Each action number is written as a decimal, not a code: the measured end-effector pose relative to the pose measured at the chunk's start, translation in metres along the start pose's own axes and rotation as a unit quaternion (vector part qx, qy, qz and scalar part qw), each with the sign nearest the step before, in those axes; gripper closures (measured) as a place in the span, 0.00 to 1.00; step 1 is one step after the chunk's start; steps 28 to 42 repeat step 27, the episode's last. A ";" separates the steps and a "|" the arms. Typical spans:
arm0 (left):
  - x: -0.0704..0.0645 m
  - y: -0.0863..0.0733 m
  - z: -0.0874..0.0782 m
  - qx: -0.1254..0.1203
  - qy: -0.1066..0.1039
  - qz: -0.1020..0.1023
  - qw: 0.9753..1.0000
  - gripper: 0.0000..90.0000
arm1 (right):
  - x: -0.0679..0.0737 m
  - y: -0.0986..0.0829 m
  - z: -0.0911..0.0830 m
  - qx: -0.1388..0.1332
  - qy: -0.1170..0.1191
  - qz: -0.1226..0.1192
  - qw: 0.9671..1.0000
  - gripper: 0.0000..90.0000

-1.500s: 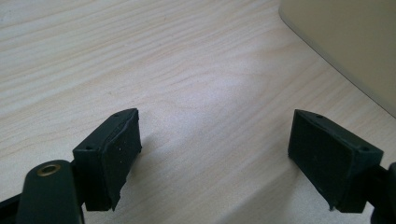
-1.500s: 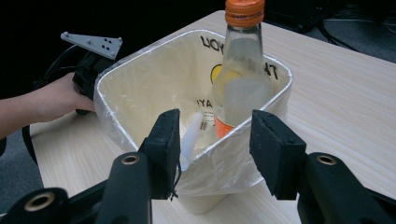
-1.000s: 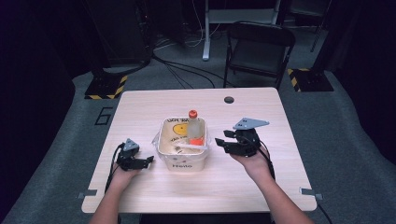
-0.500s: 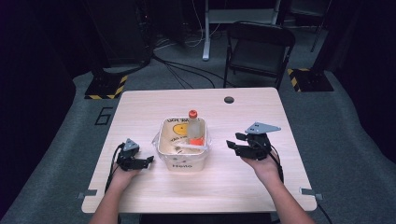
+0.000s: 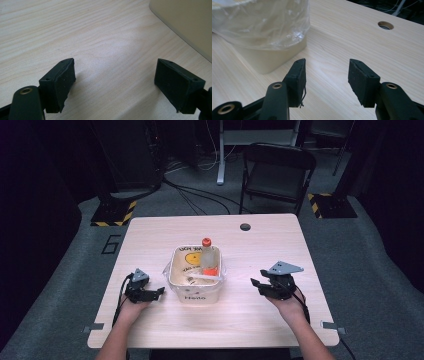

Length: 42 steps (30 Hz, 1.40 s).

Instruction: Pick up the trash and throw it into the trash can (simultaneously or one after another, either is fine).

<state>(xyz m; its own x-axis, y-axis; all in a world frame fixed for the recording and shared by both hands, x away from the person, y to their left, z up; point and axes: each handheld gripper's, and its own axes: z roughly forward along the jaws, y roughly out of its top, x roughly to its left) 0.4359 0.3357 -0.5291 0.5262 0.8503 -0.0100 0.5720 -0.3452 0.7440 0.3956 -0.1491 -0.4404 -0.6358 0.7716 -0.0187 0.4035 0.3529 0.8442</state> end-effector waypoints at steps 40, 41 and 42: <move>0.000 0.000 0.000 0.000 0.000 0.000 1.000 0.19 | -0.052 -0.054 0.002 0.048 -0.061 0.085 0.993 0.51; 0.000 0.000 0.000 0.000 0.000 0.000 1.000 0.19 | -0.052 -0.054 0.002 0.048 -0.061 0.085 0.993 0.51; 0.000 0.000 0.000 0.000 0.000 0.000 1.000 0.19 | -0.052 -0.054 0.002 0.048 -0.061 0.085 0.993 0.51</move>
